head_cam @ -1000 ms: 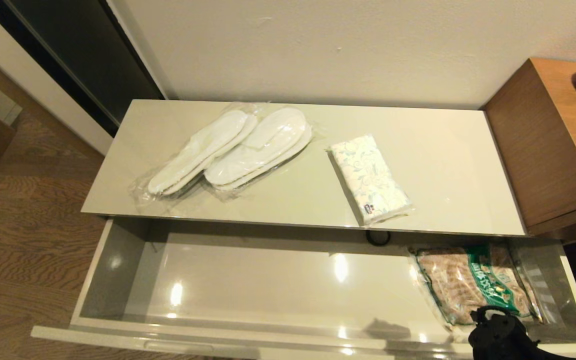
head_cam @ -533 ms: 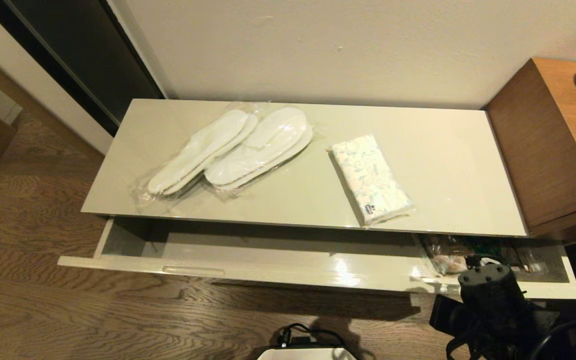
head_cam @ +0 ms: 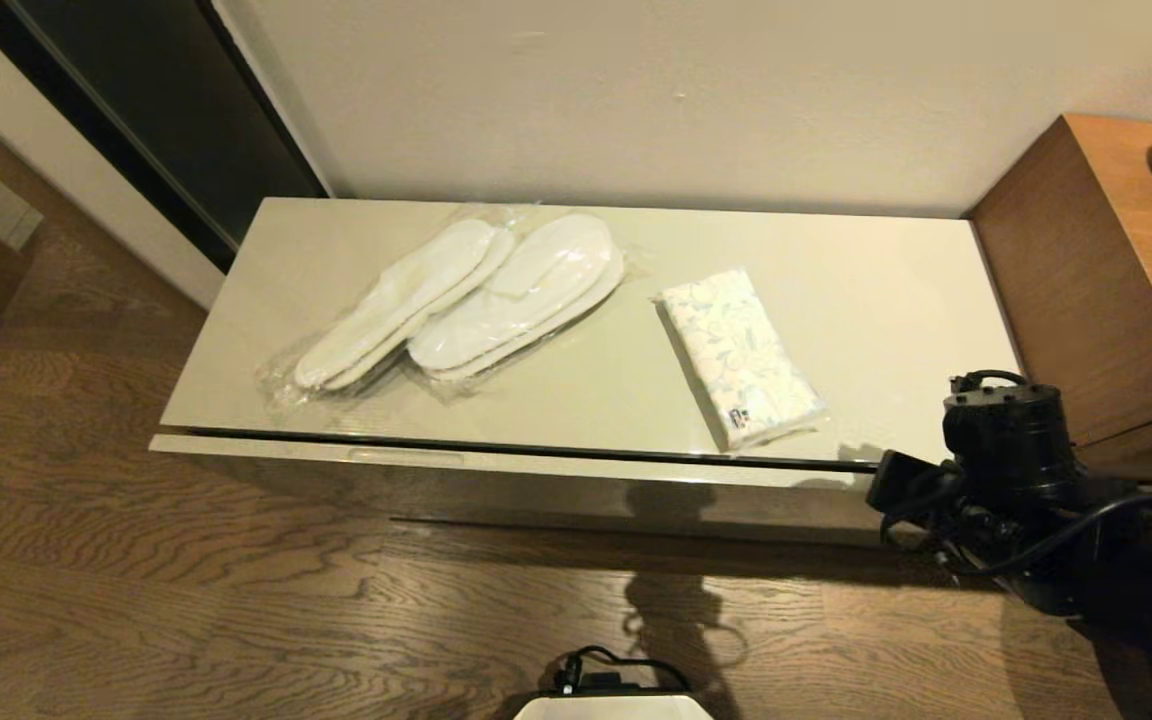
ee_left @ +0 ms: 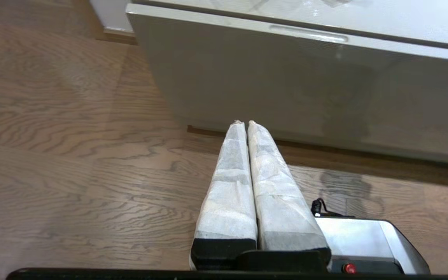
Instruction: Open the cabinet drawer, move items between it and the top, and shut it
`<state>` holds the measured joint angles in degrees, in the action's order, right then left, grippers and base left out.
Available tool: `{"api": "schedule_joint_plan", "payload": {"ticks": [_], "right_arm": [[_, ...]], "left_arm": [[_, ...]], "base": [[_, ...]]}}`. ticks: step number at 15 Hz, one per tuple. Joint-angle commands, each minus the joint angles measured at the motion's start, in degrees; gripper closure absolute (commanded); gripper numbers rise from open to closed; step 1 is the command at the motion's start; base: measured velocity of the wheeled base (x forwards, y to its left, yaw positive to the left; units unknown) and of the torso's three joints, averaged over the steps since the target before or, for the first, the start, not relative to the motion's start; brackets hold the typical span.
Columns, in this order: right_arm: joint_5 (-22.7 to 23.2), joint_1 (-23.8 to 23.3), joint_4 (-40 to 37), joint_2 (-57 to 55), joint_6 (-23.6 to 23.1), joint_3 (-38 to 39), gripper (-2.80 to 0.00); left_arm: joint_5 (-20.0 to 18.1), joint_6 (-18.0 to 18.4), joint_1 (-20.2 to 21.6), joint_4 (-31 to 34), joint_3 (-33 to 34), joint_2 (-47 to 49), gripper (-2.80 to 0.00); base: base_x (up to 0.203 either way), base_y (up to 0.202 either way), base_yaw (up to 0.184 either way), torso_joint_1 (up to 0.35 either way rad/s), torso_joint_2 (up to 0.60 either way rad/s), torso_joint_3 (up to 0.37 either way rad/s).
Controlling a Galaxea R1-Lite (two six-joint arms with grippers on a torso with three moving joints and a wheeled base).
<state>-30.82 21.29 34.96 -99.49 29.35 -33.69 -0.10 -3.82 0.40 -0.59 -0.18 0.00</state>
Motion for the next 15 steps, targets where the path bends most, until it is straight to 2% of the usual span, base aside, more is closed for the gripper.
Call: {"api": "schedule_joint_plan", "payload": {"ticks": [1, 5, 7, 10, 12, 15], "right_arm": [[-0.4, -0.4, 0.0, 0.9, -0.1, -1.0, 0.00], [-2.8, 0.1, -3.9, 6.9, -4.3, 0.8, 0.00], [-2.4, 0.1, -12.8, 15.8, -5.9, 0.7, 0.00], [-1.6, 0.2, -32.7, 32.4, -6.9, -1.3, 0.00], [-1.3, -2.1, -48.2, 44.2, -7.1, -4.4, 0.00], [-0.9, -6.0, -77.3, 61.6, -8.5, -16.1, 0.00]], "left_arm": [[0.0, 0.0, 0.0, 0.0, 0.0, 0.1, 0.00], [0.0, 0.0, 0.0, 0.0, 0.0, 0.1, 0.00], [0.0, 0.0, 0.0, 0.0, 0.0, 0.1, 0.00], [0.0, 0.0, 0.0, 0.0, 0.0, 0.0, 0.00], [0.0, 0.0, 0.0, 0.0, 0.0, 0.1, 0.00], [0.0, 0.0, 0.0, 0.0, 0.0, 0.1, 0.00]], "base": [[0.000, 0.000, 0.000, 0.000, 0.00, 0.000], [0.000, 0.000, 0.000, 0.000, 0.00, 0.000], [0.000, 0.000, 0.000, 0.000, 0.00, 0.000], [0.000, 0.000, 0.000, 0.000, 0.00, 0.000], [0.000, 0.000, 0.000, 0.000, 0.00, 0.000], [0.000, 0.000, 0.000, 0.000, 0.00, 0.000]]}}
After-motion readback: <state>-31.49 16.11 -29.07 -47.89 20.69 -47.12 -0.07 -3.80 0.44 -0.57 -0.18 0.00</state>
